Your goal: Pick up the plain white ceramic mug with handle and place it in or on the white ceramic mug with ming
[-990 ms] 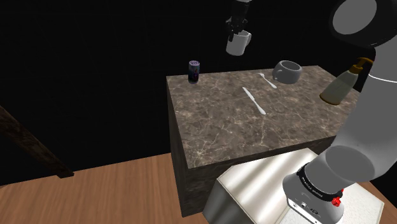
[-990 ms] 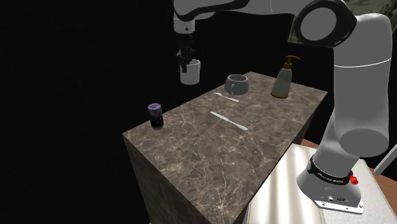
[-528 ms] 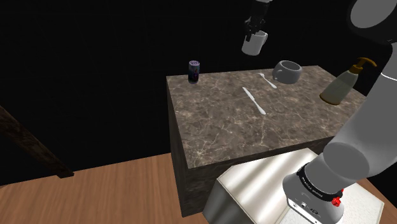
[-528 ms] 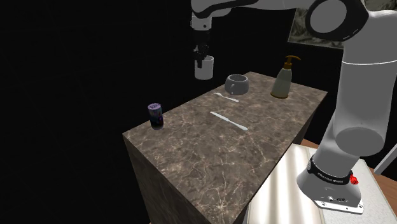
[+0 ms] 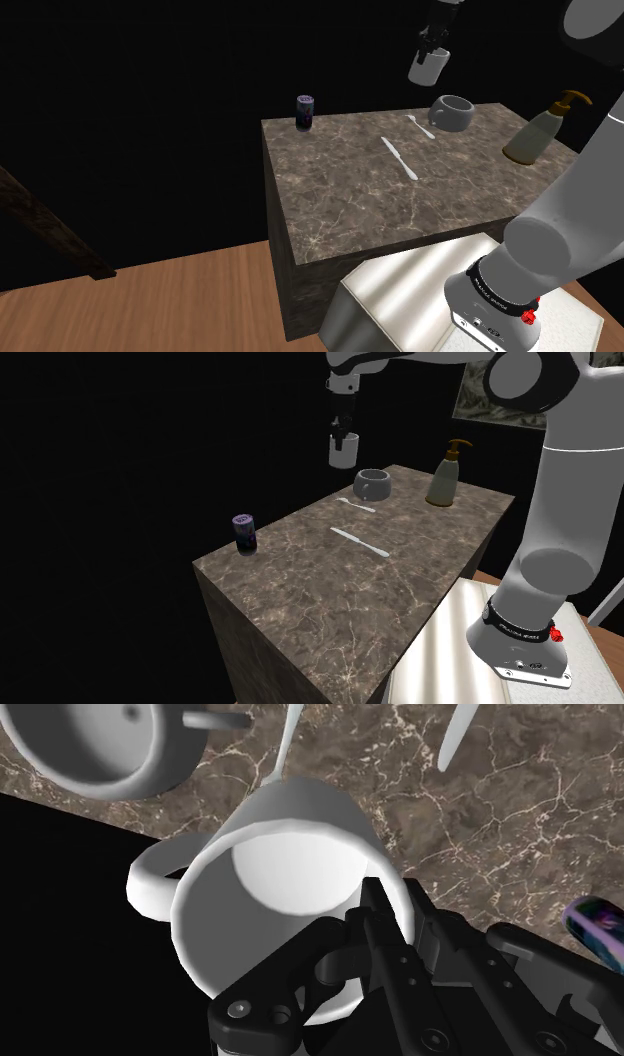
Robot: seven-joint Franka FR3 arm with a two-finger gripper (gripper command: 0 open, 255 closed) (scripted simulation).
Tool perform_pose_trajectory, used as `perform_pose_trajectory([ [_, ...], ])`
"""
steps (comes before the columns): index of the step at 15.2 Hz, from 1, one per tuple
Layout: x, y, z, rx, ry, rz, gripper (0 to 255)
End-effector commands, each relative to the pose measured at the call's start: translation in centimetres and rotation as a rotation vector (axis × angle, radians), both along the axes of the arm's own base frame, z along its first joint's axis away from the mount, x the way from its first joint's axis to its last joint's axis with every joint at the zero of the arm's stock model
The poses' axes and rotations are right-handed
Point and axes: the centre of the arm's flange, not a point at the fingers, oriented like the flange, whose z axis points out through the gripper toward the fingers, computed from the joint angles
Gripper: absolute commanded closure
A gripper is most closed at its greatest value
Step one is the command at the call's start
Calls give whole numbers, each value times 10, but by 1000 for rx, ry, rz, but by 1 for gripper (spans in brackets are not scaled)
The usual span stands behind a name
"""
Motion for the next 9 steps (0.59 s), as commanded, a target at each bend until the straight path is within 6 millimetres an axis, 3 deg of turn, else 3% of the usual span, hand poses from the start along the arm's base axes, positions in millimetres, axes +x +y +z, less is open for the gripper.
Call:
perform_pose_trajectory([
  [1,-12,-22,3,0,-1,2,255],
  [9,-68,-111,10,0,-1,2,255],
])
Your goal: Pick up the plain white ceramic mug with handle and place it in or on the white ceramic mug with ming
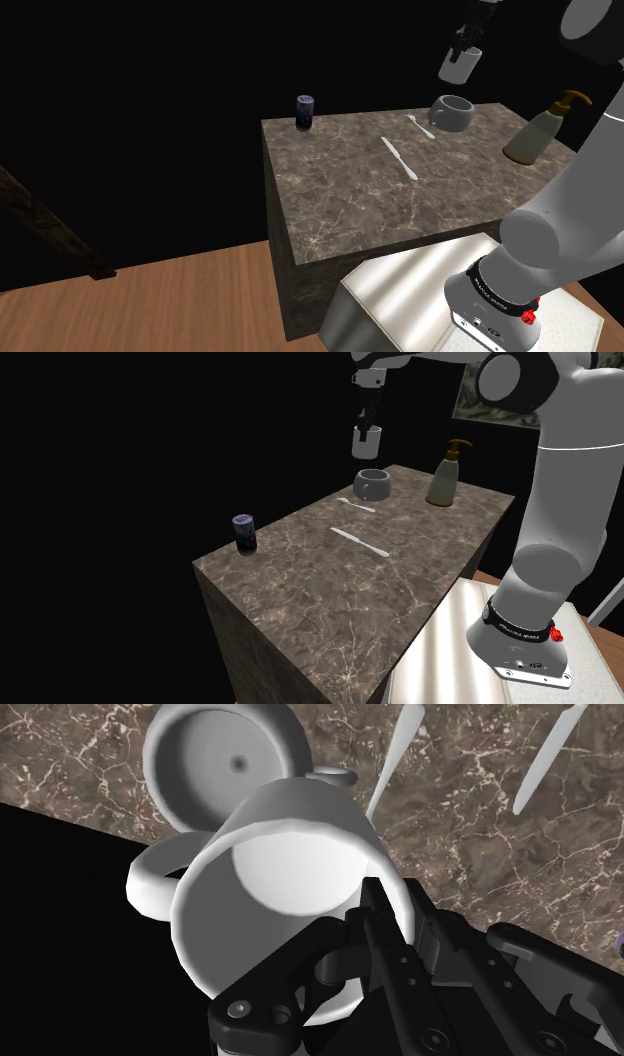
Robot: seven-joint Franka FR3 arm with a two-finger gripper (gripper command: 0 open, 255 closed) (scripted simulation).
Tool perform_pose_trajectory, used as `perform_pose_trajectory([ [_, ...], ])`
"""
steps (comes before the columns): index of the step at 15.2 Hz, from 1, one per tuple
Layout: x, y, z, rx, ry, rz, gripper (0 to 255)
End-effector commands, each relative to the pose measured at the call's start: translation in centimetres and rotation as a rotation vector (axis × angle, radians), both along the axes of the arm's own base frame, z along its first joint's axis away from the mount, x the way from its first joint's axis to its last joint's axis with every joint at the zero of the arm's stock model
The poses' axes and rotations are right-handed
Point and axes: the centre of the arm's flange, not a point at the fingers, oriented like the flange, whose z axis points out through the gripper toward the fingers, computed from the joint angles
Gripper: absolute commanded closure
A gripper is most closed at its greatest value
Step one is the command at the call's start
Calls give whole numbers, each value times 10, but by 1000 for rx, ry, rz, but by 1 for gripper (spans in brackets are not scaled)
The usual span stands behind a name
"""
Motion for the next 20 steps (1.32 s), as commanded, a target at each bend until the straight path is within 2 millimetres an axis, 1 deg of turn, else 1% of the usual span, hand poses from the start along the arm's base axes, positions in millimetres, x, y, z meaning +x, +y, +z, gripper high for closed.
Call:
perform_pose_trajectory([
  [1,-13,-23,2,0,0,2,255],
  [4,-36,-59,5,0,0,2,255],
  [20,-36,-59,-80,0,0,2,255],
])
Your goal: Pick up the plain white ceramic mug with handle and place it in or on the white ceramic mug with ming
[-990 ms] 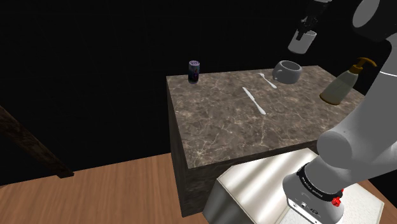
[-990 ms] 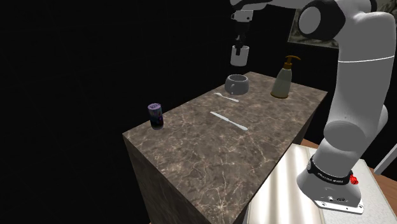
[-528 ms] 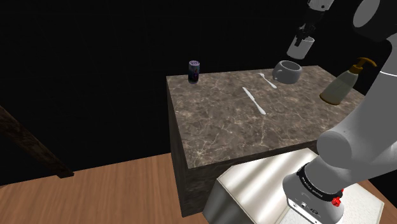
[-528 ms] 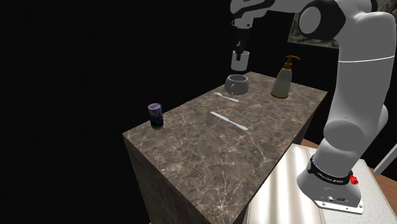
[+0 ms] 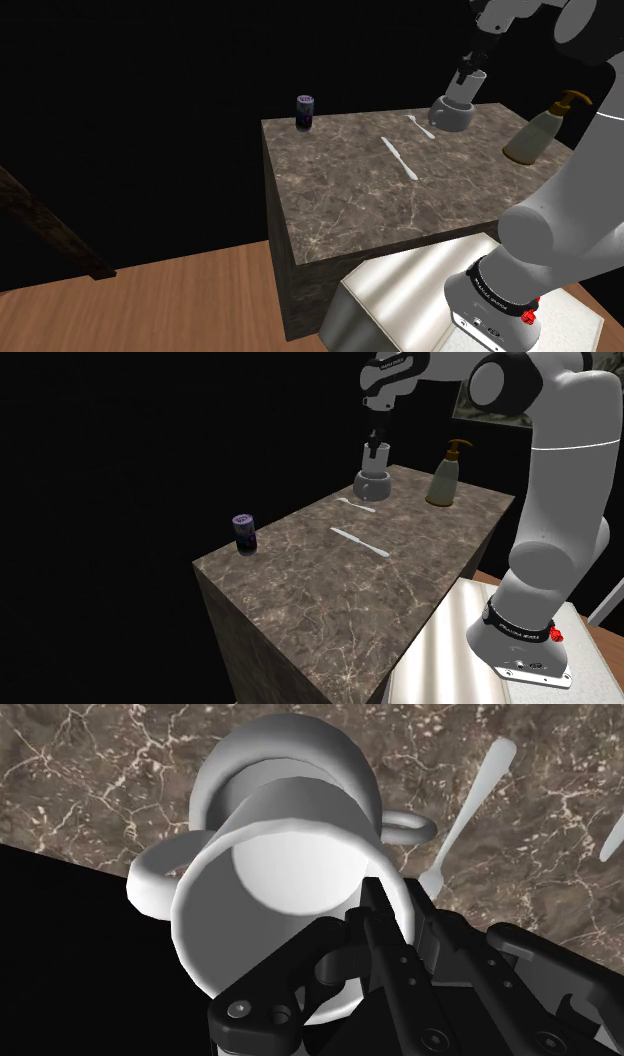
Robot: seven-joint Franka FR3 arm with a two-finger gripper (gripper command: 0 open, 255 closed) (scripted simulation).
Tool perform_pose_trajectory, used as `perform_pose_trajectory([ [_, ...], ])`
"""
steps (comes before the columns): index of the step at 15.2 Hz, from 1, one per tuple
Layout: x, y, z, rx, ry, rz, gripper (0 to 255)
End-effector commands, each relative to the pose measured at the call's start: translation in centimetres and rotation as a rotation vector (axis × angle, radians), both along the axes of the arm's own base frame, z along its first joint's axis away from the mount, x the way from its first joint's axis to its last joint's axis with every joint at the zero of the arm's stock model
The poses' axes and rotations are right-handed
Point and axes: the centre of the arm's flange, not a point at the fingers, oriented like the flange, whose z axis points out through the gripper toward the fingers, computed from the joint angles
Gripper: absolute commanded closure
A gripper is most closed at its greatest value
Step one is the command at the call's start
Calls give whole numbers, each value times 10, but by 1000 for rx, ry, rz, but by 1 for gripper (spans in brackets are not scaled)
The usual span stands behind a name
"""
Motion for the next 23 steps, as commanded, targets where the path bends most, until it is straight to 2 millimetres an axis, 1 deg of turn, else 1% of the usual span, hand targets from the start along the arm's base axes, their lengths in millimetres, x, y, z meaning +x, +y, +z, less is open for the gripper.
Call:
perform_pose_trajectory([
  [1,-1,0,-10,-1,-1,0,255],
  [4,-1,0,-23,-1,-1,0,255],
  [11,-1,0,-23,-1,-1,0,255],
  [12,-1,0,-22,-1,-1,0,0],
  [17,-1,0,-23,-1,-1,0,0],
  [20,-2,0,17,-1,-1,0,0],
  [21,-2,0,27,-1,-1,0,0],
  [23,-2,0,27,-1,-1,0,0],
])
